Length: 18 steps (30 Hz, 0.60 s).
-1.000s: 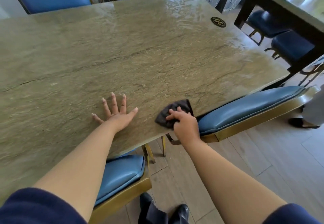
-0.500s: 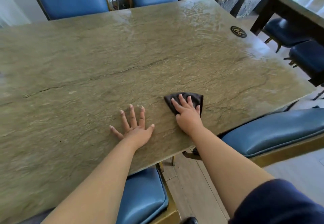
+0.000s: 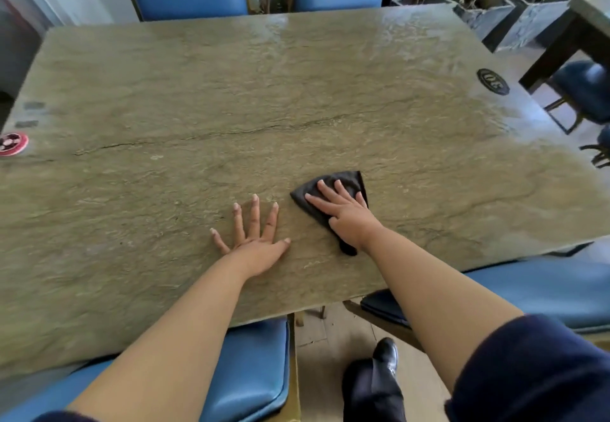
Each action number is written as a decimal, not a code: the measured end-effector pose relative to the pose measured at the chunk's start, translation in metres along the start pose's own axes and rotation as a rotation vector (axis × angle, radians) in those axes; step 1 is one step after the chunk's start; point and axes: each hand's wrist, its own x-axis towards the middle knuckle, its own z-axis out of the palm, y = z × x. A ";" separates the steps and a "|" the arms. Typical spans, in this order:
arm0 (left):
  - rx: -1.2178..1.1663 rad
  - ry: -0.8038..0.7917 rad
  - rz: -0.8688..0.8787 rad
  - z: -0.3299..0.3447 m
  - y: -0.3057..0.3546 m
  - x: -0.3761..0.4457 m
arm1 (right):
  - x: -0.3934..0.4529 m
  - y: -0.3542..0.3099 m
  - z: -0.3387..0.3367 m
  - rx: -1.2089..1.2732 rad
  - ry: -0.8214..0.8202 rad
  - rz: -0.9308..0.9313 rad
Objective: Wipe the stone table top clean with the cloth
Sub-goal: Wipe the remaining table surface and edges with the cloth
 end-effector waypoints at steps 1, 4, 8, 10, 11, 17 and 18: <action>-0.021 -0.004 -0.008 -0.001 -0.001 0.000 | 0.004 0.000 -0.002 -0.030 0.016 0.015; -0.091 -0.010 -0.069 -0.002 0.004 -0.001 | 0.008 0.000 -0.004 -0.113 -0.044 -0.014; -0.245 0.184 -0.246 0.001 0.045 0.004 | -0.002 0.027 -0.030 0.029 -0.074 -0.176; -0.329 0.382 -0.269 0.002 0.080 0.009 | -0.011 0.056 -0.043 0.109 0.057 -0.210; -0.316 0.466 -0.219 0.004 0.099 0.013 | -0.015 0.072 -0.047 0.069 0.115 -0.216; -0.106 0.499 -0.070 0.028 0.160 0.050 | -0.020 0.144 -0.050 -0.133 0.075 0.084; -0.103 0.505 -0.087 0.025 0.160 0.057 | -0.018 0.148 -0.049 -0.123 0.059 0.080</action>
